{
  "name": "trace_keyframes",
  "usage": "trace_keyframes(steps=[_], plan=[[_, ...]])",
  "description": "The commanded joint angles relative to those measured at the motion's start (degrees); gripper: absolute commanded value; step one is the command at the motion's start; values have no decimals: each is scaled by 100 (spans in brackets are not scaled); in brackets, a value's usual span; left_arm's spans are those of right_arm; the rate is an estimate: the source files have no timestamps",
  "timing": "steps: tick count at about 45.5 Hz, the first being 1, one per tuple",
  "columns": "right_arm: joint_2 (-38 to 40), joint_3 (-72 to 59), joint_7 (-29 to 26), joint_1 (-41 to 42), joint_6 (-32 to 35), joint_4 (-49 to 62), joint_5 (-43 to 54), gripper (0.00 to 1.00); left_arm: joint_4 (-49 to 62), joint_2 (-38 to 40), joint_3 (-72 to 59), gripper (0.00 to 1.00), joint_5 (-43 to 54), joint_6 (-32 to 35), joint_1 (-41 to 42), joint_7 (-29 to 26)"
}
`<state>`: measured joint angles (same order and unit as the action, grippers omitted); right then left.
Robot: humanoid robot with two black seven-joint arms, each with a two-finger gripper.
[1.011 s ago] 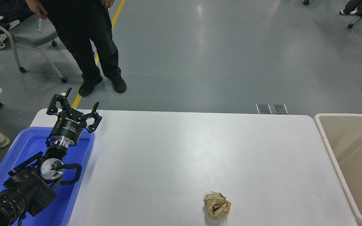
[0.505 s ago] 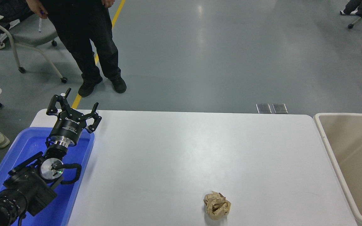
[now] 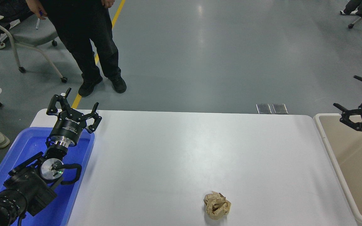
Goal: Dispose of the paper cup in the dustbin
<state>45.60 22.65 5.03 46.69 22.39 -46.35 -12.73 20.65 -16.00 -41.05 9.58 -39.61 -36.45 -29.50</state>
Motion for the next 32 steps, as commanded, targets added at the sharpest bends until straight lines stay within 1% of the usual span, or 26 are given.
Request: trace_keyframes(steps=[1,8,21,27,32], plan=[[-886,20,69,236,-692,-41,219,98,0,0,0,100,0,6,-3,-3],[-1544,248,148,174,-754,178,175,98,0,0,0,100,0,-3,-3,-3],[-2916,1013,438,-168,-693,1110,157,99,0,0,0,100,0,-3,-3,-3],[-3250,1303,587,-344,-675,1137,157,99,0,0,0,100,0,-3,-3,-3],[-3435,1365,850,-476,-666,1137,157,99,0,0,0,100,0,-3,-3,-3]])
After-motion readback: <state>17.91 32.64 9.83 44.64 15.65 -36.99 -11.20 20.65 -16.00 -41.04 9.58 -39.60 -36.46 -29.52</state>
